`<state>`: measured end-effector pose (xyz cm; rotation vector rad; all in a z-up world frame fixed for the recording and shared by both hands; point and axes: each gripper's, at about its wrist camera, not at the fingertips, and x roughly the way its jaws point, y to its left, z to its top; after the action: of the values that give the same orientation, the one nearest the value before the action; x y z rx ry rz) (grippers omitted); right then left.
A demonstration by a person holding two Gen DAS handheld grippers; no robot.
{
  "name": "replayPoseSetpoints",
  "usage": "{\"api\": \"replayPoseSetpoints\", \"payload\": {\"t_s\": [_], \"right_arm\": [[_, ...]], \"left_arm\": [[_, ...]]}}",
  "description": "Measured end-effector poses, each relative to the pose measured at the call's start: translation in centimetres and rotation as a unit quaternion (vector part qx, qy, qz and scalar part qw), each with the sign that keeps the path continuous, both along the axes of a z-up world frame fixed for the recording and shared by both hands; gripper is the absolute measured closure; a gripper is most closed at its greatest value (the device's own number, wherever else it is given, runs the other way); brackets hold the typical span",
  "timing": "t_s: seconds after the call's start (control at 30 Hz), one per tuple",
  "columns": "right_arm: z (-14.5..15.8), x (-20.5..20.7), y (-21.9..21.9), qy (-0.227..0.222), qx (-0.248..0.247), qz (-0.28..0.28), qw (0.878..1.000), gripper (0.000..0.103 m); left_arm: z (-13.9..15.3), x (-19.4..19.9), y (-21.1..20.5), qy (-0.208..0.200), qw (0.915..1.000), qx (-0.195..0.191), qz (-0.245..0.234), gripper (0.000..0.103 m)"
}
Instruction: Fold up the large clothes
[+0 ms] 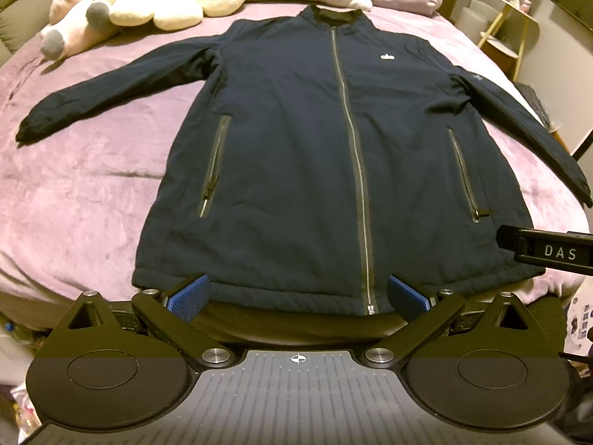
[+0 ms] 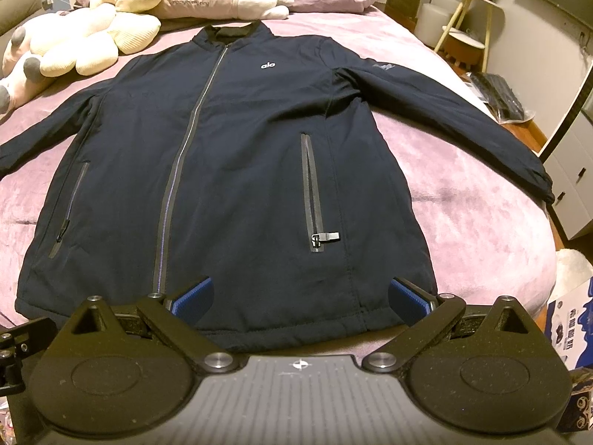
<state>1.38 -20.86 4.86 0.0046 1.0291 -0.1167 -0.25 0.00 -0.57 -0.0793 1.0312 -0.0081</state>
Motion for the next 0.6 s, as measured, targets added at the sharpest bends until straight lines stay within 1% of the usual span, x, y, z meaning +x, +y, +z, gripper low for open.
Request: {"api": "replayPoseSetpoints", "payload": {"t_s": [0.6], "right_arm": [[-0.04, 0.01, -0.11, 0.002, 0.002, 0.0, 1.0, 0.003]], "left_arm": [[0.02, 0.01, -0.01, 0.0, 1.0, -0.002, 0.001, 0.0]]}}
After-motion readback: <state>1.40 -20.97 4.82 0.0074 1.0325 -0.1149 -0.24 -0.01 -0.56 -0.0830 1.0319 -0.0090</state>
